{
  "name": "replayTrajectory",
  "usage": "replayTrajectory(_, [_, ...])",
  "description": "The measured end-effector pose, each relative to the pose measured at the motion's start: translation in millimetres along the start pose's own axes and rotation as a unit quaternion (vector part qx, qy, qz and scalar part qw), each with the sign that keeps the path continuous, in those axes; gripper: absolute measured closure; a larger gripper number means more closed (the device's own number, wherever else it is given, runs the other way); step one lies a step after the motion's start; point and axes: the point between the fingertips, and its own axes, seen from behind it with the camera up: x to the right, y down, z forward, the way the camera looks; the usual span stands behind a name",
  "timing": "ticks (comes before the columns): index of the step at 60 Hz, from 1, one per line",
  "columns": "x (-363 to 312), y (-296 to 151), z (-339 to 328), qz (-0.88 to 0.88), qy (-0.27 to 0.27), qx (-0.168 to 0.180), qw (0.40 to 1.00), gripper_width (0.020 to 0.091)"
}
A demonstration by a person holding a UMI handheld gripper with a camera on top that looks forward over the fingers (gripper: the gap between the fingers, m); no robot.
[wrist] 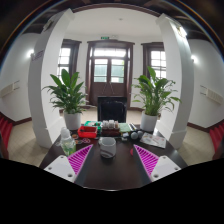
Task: Pour water
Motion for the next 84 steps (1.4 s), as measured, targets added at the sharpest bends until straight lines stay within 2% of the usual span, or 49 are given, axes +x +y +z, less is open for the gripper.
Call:
replayTrajectory(11, [-56, 59, 18, 0.03, -0.038, 0.012, 0.999, 0.0302])
replayTrajectory(12, [-47, 36, 10, 0.028, -0.04, 0.009, 0.999, 0.0303])
replayTrajectory(14, [-72, 74, 25, 0.027, -0.043, 0.013, 0.999, 0.0304])
replayTrajectory(20, [-115, 104, 43, 0.024, -0.071, 0.011, 0.997, 0.03])
replayTrajectory(32, [-180, 116, 95, 0.028, -0.117, 0.023, 0.992, 0.0301])
replayTrajectory(37, [-193, 115, 118, 0.036, -0.113, 0.026, 0.993, 0.0299])
replayTrajectory(48, [-206, 117, 167, 0.018, -0.103, 0.006, 0.995, 0.0298])
replayTrajectory(54, [-217, 111, 184, 0.016, -0.108, 0.015, 0.994, 0.0301])
replayTrajectory(59, [-222, 109, 195, 0.015, -0.105, 0.023, 0.994, 0.0372])
replayTrajectory(61, [-219, 107, 198, 0.005, -0.094, 0.029, 0.995, 0.0447])
replayTrajectory(62, [-218, 106, 199, -0.002, -0.089, 0.033, 0.995, 0.0575])
replayTrajectory(63, [-219, 106, 200, -0.01, -0.09, 0.036, 0.995, 0.0618])
replayTrajectory(65, [-221, 103, 202, -0.012, -0.097, 0.042, 0.994, 0.0626])
replayTrajectory(66, [-223, 106, 200, -0.007, -0.098, 0.043, 0.994, 0.066])
replayTrajectory(70, [-223, 106, 198, 0.008, -0.098, 0.047, 0.994, 0.0697])
replayTrajectory(71, [-223, 104, 198, 0.006, -0.1, 0.051, 0.994, 0.0744])
replayTrajectory(73, [-225, 104, 201, 0.004, -0.102, 0.053, 0.993, 0.0753])
replayTrajectory(74, [-225, 105, 201, 0.004, -0.103, 0.053, 0.993, 0.0782])
replayTrajectory(84, [-224, 107, 201, 0.008, -0.099, 0.041, 0.994, 0.0783])
